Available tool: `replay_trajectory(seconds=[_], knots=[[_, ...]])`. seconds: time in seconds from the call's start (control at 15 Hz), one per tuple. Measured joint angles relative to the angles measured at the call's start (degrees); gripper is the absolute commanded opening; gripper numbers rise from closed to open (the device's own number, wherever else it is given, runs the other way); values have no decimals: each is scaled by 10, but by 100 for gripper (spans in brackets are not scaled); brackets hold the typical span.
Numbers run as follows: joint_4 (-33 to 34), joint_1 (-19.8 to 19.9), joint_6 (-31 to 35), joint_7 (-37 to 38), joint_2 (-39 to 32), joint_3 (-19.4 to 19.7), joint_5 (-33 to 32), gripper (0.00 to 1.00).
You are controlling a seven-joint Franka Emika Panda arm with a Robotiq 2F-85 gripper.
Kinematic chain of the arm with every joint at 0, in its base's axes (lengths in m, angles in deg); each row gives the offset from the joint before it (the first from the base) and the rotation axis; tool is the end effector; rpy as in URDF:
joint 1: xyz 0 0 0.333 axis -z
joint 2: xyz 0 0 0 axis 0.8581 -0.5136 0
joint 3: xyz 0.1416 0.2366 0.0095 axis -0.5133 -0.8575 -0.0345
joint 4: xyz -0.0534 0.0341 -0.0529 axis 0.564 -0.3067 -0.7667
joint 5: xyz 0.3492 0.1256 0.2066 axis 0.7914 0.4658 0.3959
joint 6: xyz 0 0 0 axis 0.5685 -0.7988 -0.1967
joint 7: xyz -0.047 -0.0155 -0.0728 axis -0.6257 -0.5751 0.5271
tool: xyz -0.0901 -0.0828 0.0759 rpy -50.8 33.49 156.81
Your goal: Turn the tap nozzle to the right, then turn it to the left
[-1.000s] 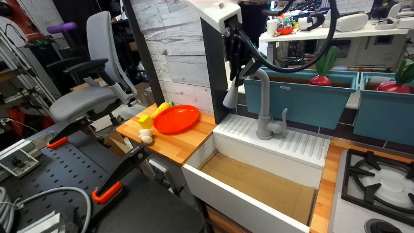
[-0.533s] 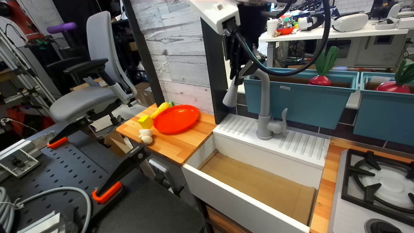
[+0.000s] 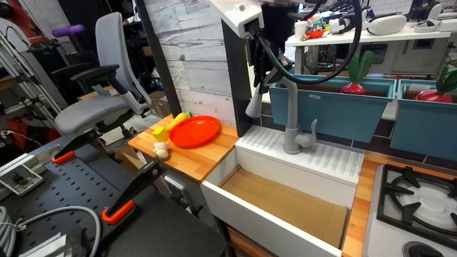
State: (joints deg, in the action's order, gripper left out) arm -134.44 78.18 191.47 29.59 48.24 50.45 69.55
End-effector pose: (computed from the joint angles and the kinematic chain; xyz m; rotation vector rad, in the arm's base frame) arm 0.6231 -0.2021 0.0830 -2.7316 0.7713 0.0022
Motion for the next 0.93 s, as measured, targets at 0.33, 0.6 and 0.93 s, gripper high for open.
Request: replay_trajectory(seconds=[0.33,0.6,0.93], knots=[[18,-1,1,0,-11,-9,0,93],[22,-3,1,-2,-12,-14,0,100],[23,-2,-1,-5,-9,-16,0,100]])
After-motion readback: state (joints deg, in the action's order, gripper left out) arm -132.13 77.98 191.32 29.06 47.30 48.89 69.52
